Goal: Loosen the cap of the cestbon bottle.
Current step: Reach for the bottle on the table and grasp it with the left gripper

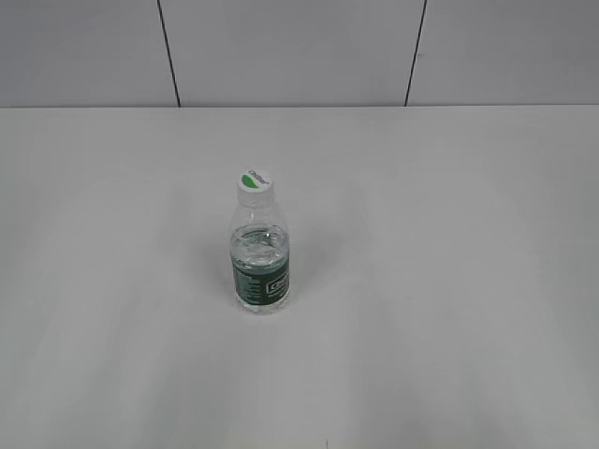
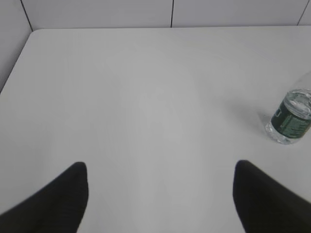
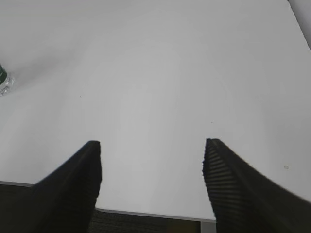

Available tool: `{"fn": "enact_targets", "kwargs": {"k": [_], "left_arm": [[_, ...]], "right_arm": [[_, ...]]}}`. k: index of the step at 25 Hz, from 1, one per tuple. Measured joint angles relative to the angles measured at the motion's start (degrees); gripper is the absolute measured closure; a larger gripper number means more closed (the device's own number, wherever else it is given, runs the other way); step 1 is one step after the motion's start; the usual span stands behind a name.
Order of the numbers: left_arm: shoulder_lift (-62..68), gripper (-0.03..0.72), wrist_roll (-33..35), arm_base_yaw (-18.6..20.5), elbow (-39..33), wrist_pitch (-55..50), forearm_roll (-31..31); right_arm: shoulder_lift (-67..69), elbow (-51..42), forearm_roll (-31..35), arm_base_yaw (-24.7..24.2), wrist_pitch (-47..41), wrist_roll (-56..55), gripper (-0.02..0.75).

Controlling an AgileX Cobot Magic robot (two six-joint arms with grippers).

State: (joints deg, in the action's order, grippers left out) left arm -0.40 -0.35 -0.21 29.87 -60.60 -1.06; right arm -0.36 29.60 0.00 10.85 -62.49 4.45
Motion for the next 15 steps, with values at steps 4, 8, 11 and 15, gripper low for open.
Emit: {"fn": "enact_targets", "kwargs": {"k": [4,8,11,15], "left_arm": [[0.00,0.139,0.35,0.00,0.24,0.30,0.00],[0.00,0.140,2.03,0.00,0.92,3.34,0.00],[0.00,0.140,4.10,0.00,0.97,10.01,0.00],[0.47,0.140,4.48,0.00,-1.21,20.58,0.00]], "right_arm": [[0.00,0.00,0.00,0.00,0.00,0.00,0.234],[0.00,0.00,0.00,0.00,0.00,0.00,0.234],[0.00,0.00,0.00,0.00,0.00,0.00,0.234],[0.00,0.00,0.00,0.00,0.00,0.00,0.234]]}}
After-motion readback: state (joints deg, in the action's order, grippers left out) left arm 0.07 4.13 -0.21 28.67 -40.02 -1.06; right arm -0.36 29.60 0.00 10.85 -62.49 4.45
